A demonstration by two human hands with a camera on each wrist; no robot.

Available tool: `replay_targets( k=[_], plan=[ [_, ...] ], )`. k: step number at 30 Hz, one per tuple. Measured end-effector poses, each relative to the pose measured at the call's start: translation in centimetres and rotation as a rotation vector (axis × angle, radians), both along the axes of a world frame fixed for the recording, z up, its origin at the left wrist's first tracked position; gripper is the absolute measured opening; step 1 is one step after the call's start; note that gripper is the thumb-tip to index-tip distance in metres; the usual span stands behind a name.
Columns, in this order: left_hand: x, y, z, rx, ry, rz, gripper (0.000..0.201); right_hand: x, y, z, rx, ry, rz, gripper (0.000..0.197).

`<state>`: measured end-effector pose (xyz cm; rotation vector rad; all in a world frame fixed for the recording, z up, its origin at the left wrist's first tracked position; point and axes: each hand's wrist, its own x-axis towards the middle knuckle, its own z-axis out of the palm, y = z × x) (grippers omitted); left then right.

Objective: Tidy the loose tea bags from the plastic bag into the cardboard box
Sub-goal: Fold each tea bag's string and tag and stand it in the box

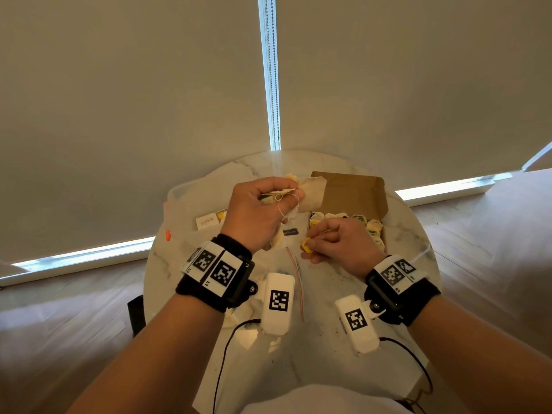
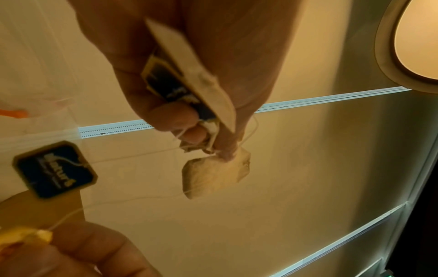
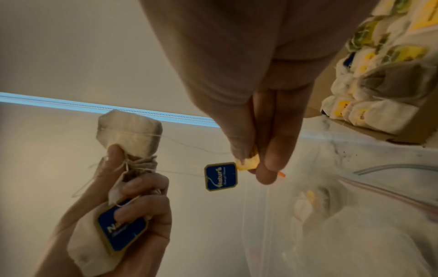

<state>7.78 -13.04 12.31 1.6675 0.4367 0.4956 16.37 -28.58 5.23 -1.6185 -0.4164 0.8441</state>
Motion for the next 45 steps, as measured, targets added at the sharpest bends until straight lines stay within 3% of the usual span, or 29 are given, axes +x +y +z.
replay_targets(
  k=[4, 9, 12, 16, 20, 26, 29, 35, 45],
  plan=[
    [0.1, 0.0, 0.1, -0.018, -0.019, -0.029, 0.014, 0.7, 0.0, 0.3, -0.03, -0.118, -0.053, 0.01],
    [0.0, 0.0, 0.0, -0.015, 0.004, -0.081, 0.011, 1.8, 0.3, 0.5, -0.109, -0.43, -0.061, 0.011],
    [-0.1, -0.1, 0.0, 0.002, 0.01, -0.119, 0.011, 2.4, 0.7, 1.4, -0.12, -0.346, -0.071, 0.004],
    [-0.3, -0.2, -0.4, 0.014, 0.025, -0.153, 0.014, 3.1, 1.1, 2.2, -0.084, -0.246, -0.121, 0.01],
    [-0.5, -0.3, -1.4, -0.007, 0.059, -0.145, 0.014, 3.4, 1.1, 2.7, -0.075, -0.334, -0.182, 0.006],
    [-0.6, -0.4, -3.0, -0.049, 0.117, -0.135, 0.009, 2.9, 1.0, 3.8, 0.067, -0.283, -0.248, 0.018],
    [-0.6, -0.5, -3.2, -0.07, 0.15, -0.128, 0.01, 2.7, 0.7, 4.6, 0.094, -0.294, -0.269, 0.013],
    [-0.6, -0.8, -3.0, -0.084, 0.188, -0.114, 0.007, 2.3, 0.5, 5.6, 0.069, -0.471, -0.243, 0.006],
    [-0.3, -0.6, -3.1, -0.082, 0.153, -0.103, 0.006, 0.9, -0.9, 5.8, 0.135, -0.399, -0.076, 0.01]
  ],
)
